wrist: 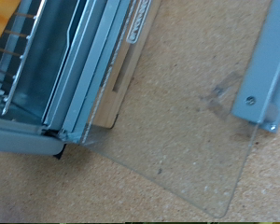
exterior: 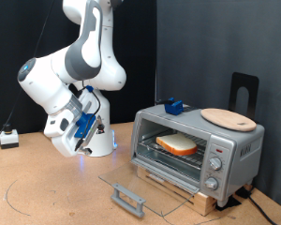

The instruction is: Make a piece of toast with the oven

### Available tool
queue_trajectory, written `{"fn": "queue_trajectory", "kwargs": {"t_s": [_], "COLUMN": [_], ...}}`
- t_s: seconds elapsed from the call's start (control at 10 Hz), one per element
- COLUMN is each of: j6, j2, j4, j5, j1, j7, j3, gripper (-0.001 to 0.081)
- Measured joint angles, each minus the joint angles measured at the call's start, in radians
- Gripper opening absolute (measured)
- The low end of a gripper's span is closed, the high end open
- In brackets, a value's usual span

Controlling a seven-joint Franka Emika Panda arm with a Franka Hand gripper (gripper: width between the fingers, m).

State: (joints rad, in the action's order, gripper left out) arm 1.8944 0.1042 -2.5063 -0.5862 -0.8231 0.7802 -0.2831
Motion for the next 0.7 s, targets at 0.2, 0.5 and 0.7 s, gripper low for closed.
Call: {"fn": "queue_trajectory", "kwargs": {"t_s": [0.2,0.5,0.7], "j6": [-0.063,-0.035,-0.004], "j2": [-0.039,-0.151,-0.223], "j4": [0.014,0.034,0.044], "j5": [0.064,0.080,0.080], "j1": [-0.001,-0.001,-0.001], "j7": [-0.045,-0.115,-0.131], "j3": [0.002,0.012,0.015], "gripper": [0.0810,0.0810,0.0810]}}
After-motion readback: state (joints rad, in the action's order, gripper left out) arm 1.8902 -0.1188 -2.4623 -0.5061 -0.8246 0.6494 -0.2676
